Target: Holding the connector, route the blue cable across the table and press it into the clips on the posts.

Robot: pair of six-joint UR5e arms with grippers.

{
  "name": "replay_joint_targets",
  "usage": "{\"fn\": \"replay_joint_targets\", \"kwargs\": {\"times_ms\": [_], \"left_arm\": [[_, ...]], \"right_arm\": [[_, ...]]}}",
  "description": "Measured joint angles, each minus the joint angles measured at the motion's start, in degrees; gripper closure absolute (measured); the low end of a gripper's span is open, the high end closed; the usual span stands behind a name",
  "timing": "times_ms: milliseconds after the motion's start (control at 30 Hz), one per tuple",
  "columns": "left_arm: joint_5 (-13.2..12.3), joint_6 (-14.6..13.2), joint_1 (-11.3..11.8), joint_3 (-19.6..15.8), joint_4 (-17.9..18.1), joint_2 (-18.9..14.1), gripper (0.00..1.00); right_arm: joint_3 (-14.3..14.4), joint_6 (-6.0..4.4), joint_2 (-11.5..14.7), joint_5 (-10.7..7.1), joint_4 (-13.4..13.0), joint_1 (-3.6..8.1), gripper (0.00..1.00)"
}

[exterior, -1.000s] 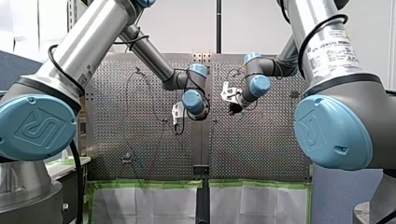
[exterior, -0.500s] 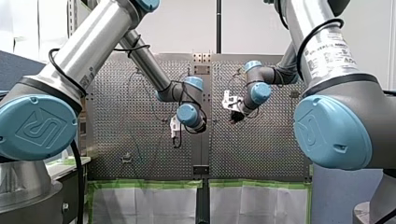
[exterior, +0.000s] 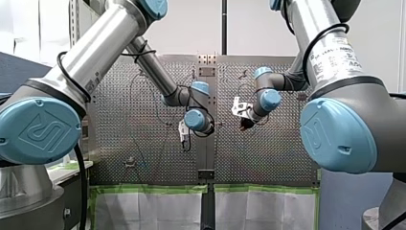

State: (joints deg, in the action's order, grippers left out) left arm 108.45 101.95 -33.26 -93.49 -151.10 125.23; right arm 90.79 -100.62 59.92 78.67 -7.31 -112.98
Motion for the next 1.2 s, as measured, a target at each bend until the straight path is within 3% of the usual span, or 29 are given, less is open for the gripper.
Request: {"fn": "replay_joint_targets", "kwargs": {"times_ms": [300,533,767,1200], "left_arm": [[-1.88,0.03,1.27,1.94,-0.02,0.57,1.0],[-3.72,0.27,2.26,5.03,-1.84,3.47,1.0],[-3.34,0.99,3.72,8.69,-4.08,6.55,1.0],[-3.41,1.22,5.61,14.51,-6.08,6.98,1.0]], "right_arm": [[-0.43,-0.11,-0.24,-0.31,-0.16,1.51,1.0],[-0.72,-0.12,-0.46,-0.35,-0.42,2.59,1.0],[-1.31,-0.16,-0.59,-0.35,-0.74,3.74,1.0],[-2.53,-0.34,-1.75,-0.52,-1.97,5.74,1.0]]}}
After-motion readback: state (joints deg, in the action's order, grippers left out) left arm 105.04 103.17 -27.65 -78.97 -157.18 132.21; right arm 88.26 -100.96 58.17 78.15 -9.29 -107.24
